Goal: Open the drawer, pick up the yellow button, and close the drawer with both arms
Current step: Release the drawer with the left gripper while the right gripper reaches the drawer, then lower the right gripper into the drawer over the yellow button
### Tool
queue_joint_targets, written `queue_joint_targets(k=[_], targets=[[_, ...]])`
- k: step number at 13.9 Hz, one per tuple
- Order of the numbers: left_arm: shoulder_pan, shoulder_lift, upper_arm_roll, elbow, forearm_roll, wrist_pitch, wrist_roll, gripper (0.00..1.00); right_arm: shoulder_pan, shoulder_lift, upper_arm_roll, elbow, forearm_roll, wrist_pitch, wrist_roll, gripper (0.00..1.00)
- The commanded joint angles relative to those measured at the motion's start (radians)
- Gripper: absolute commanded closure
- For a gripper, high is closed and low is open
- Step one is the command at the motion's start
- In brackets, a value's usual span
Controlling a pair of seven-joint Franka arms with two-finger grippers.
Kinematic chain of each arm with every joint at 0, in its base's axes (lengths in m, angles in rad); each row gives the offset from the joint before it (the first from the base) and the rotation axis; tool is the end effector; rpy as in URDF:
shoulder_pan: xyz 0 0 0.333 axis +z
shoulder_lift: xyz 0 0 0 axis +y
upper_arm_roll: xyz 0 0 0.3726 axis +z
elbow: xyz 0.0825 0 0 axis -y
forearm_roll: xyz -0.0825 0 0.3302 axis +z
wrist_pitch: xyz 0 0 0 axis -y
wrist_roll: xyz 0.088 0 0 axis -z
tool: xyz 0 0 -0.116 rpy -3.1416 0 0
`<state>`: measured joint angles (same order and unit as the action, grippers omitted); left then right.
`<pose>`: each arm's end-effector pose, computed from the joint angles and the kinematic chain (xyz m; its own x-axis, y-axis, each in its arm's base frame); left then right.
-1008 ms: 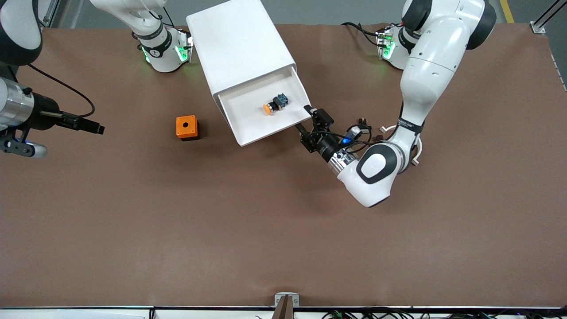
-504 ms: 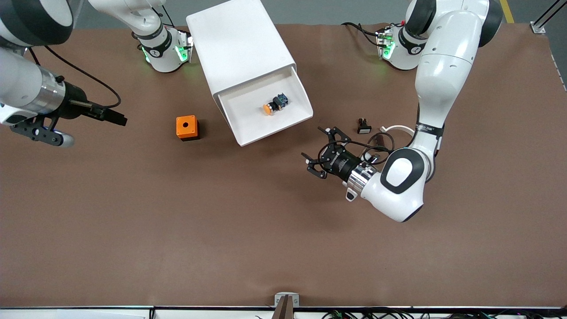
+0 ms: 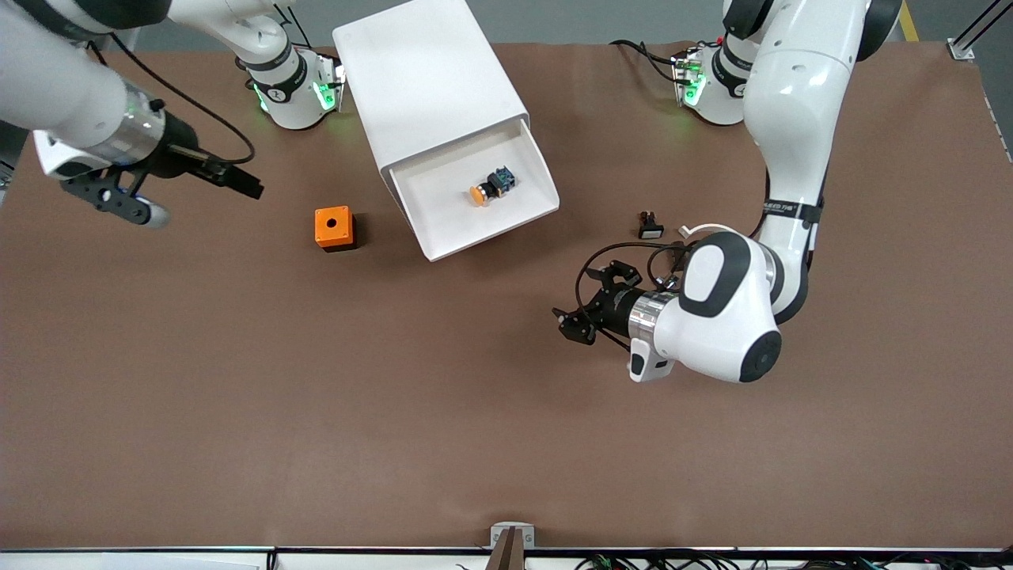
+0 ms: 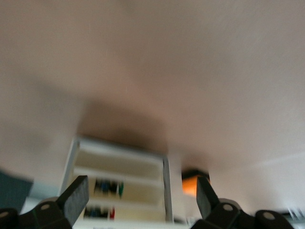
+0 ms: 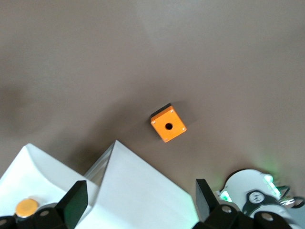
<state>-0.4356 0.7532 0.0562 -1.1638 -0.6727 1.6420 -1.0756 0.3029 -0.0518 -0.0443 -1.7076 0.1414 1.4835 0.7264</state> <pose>0.6327 -0.3401 0.3987 0.5307 0.5738 -0.6237 0.7420 -0.6702 0.0147 0.4463 0.1353 0.6354 0.8701 -0.4399 -0.2223 -0.4499 -0.8931 0.0066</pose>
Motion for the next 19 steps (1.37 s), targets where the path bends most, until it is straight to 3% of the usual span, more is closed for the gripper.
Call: queue_joint_targets(k=[1, 7, 13, 19], targets=[[-0.052, -0.060, 0.011, -0.023, 0.192, 0.087, 0.022, 0.01, 0.122, -0.014, -0.008, -0.029, 0.014, 0.059, 0.178, 0.00], [-0.124, -0.095, 0.013, -0.027, 0.475, 0.183, 0.011, 0.01, 0.326, 0.038, -0.009, -0.033, 0.009, 0.182, 0.473, 0.00], [-0.124, -0.117, 0.005, -0.033, 0.567, 0.190, 0.014, 0.01, 0.484, 0.116, -0.009, -0.033, -0.037, 0.265, 0.701, 0.00], [-0.124, -0.117, -0.001, -0.045, 0.570, 0.188, 0.013, 0.01, 0.570, 0.193, -0.009, -0.033, -0.071, 0.353, 0.849, 0.00]])
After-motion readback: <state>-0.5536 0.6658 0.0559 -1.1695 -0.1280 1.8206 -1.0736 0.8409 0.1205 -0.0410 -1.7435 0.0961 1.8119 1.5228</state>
